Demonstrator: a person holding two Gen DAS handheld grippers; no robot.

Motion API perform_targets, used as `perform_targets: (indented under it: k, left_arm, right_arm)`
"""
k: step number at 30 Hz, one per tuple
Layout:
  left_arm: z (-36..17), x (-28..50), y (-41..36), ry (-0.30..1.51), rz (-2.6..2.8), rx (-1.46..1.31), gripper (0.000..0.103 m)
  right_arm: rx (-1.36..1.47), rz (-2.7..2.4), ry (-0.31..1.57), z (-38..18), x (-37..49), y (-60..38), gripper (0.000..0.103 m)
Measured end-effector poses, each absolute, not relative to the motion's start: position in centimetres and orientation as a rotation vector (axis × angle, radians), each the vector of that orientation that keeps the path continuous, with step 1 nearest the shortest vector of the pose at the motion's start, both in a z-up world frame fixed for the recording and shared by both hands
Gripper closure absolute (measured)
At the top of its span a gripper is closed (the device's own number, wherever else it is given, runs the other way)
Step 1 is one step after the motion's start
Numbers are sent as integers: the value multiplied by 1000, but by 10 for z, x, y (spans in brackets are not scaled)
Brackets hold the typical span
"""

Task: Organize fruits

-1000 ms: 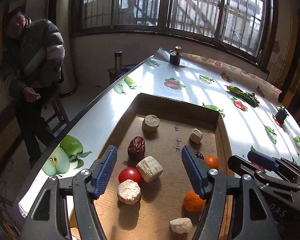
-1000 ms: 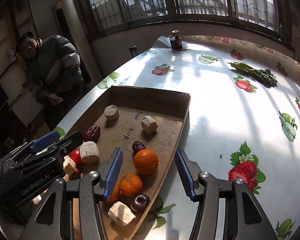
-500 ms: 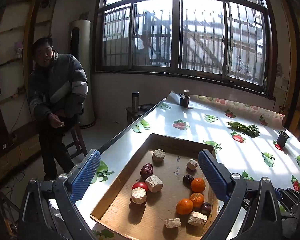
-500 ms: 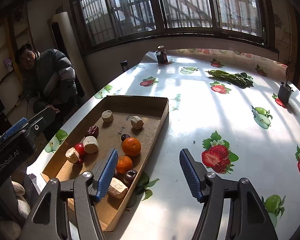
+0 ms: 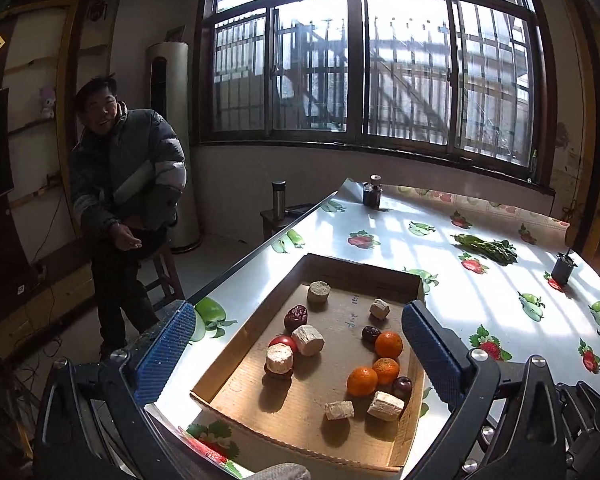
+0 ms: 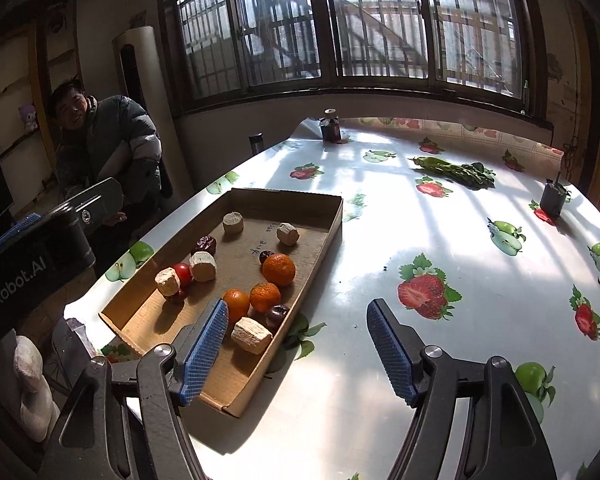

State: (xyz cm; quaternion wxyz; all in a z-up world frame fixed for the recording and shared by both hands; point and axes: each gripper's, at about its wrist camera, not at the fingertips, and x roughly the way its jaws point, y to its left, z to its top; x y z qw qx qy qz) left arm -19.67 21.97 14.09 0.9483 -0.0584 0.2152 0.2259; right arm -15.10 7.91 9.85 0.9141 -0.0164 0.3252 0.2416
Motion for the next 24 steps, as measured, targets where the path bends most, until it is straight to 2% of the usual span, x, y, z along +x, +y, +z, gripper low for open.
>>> perform_targets:
  k: [24]
  left_arm:
    - [114, -179, 235, 571, 423, -196, 0]
  right_arm:
    - [-103, 507, 686, 83, -155, 96, 22]
